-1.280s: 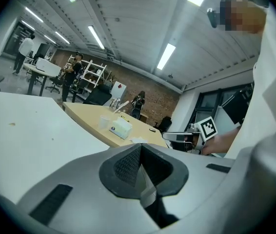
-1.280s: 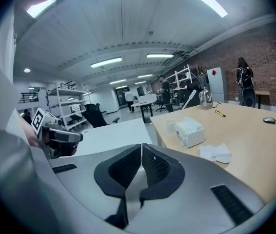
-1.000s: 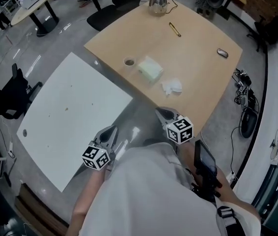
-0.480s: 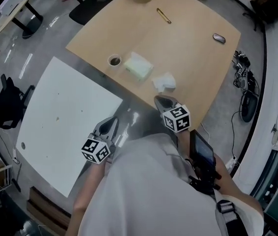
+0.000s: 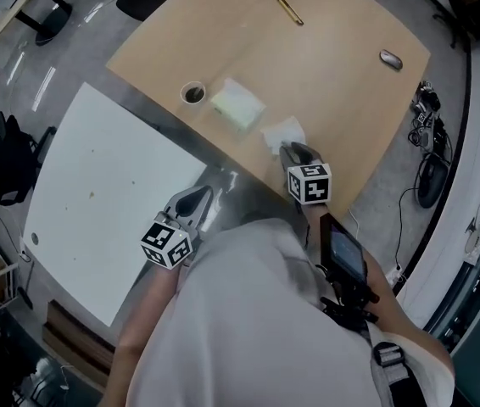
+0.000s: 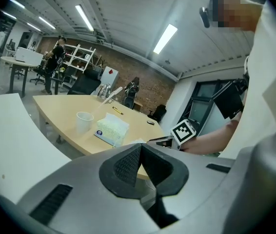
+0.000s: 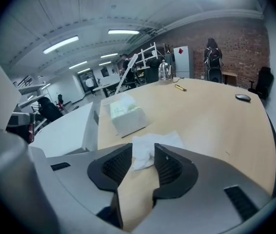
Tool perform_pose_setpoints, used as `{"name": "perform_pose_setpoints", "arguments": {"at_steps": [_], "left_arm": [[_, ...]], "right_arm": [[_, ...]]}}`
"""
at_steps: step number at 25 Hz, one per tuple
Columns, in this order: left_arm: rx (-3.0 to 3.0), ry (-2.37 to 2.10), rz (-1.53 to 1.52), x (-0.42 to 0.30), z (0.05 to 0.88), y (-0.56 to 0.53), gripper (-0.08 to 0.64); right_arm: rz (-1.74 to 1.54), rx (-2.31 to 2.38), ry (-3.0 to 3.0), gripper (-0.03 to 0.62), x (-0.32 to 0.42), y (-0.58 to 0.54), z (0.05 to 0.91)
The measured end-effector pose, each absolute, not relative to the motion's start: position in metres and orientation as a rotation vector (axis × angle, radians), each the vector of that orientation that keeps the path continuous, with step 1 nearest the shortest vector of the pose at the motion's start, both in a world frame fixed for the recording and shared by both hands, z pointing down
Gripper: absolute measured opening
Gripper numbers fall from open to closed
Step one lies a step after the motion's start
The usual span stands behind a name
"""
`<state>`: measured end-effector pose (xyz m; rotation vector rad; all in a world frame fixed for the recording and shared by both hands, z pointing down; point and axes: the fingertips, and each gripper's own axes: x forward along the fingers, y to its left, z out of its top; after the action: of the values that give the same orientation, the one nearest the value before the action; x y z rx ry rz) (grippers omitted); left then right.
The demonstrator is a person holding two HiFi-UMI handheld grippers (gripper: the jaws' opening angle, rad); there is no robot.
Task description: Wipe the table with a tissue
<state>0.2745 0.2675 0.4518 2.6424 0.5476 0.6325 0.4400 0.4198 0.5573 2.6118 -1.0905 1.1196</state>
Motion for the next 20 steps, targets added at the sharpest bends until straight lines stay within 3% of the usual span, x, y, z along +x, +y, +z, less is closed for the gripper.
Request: {"name": "perform_pose_setpoints", "arguments": {"at_steps": [3,10,20], "left_arm": [[2.648,0.51,0.643,0.275,0.451,0.263,0.006],[2.649,0.377,0.664,0.266,0.454,0.246,0.006],[2.654,0.307,0.678,0.263,0.454,0.238,0.006]], "right_arm": [[1.143,2.581,-1.028,0.163,0.455,0.415,0.569],[1.198,2.434,-0.912,0.214,0.478,0.415,0.607],[1.269,2.409,-0.921,0.23,0.48,0.401,0.628]]}}
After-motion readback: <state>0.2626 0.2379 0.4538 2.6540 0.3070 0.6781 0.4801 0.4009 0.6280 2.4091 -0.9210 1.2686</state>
